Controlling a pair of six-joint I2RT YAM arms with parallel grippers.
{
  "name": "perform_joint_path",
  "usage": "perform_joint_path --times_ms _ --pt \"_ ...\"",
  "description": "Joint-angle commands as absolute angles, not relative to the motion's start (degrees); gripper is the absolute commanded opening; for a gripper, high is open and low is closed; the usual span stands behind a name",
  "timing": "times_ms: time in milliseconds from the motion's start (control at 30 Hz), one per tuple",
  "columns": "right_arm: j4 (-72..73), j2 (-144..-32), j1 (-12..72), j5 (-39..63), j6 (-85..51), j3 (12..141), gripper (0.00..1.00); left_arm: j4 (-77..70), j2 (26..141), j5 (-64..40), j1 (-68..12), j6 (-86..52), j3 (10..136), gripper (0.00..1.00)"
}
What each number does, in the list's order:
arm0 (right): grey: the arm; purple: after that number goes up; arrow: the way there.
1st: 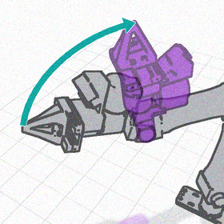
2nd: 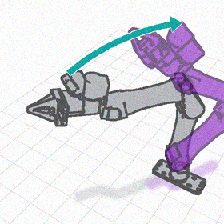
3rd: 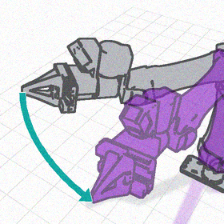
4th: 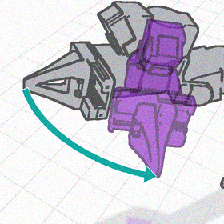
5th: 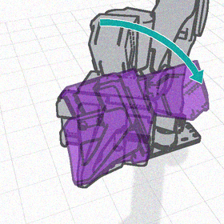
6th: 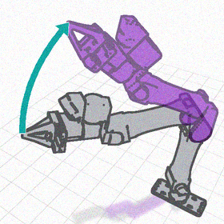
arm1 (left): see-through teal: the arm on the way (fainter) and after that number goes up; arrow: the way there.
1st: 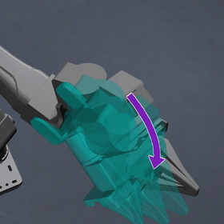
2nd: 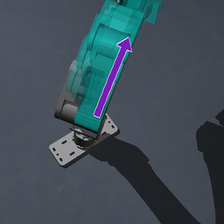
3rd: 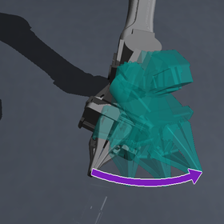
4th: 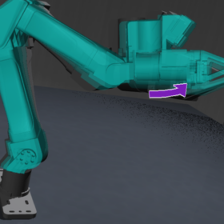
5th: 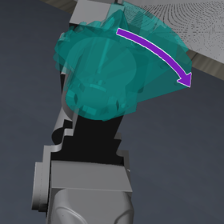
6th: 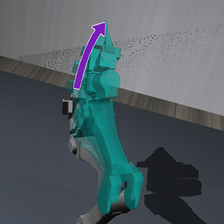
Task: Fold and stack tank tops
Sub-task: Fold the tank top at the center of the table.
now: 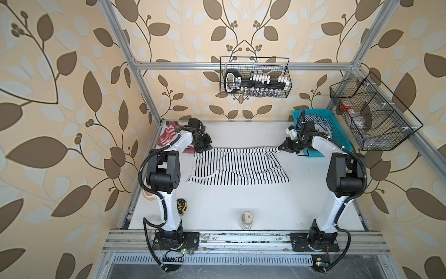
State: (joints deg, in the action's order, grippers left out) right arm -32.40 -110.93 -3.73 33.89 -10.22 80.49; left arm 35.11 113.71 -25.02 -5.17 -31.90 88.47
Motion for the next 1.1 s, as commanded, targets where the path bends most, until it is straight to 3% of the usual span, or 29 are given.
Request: perform_joint_path --times_ms 0,300,667,700,767,800,933,1067 --pt "-33.18 -108.46 -3.87 32.5 -8.17 76.82 0.0 34.8 109.79 -24.52 -5.1 -31.51 86.05 0.0" --pt "-33.05 -106.31 -3.36 30.15 -8.2 71.46 0.0 35.29 107.77 -23.04 -6.33 -31.8 79.87 0.0" --pt "-35.11 -107.36 -1.81 26.37 -8.94 68.46 0.07 38.02 106.88 -21.87 -7.36 -31.84 75.87 0.0" --pt "-35.16 -107.19 -1.85 25.83 -9.06 68.16 0.07 38.45 106.81 -21.95 -7.61 -31.75 75.82 0.02" --pt "-35.45 -106.45 -1.98 24.72 -9.62 67.85 0.09 39.79 106.21 -21.97 -8.27 -31.35 75.73 0.23" --pt "-35.68 -106.07 -2.1 24.21 -9.86 67.79 0.1 40.34 105.75 -21.89 -8.63 -31.1 75.81 0.26" --pt "-37.01 -104.11 -2.58 22.14 -10.87 68.33 0.15 43.17 102.77 -21.97 -9.71 -29.85 75.6 0.32" --pt "-38.03 -101.32 -2.34 20.94 -11.89 69.79 0.17 45.09 99.71 -21.12 -9.8 -29.49 77.31 0.31"
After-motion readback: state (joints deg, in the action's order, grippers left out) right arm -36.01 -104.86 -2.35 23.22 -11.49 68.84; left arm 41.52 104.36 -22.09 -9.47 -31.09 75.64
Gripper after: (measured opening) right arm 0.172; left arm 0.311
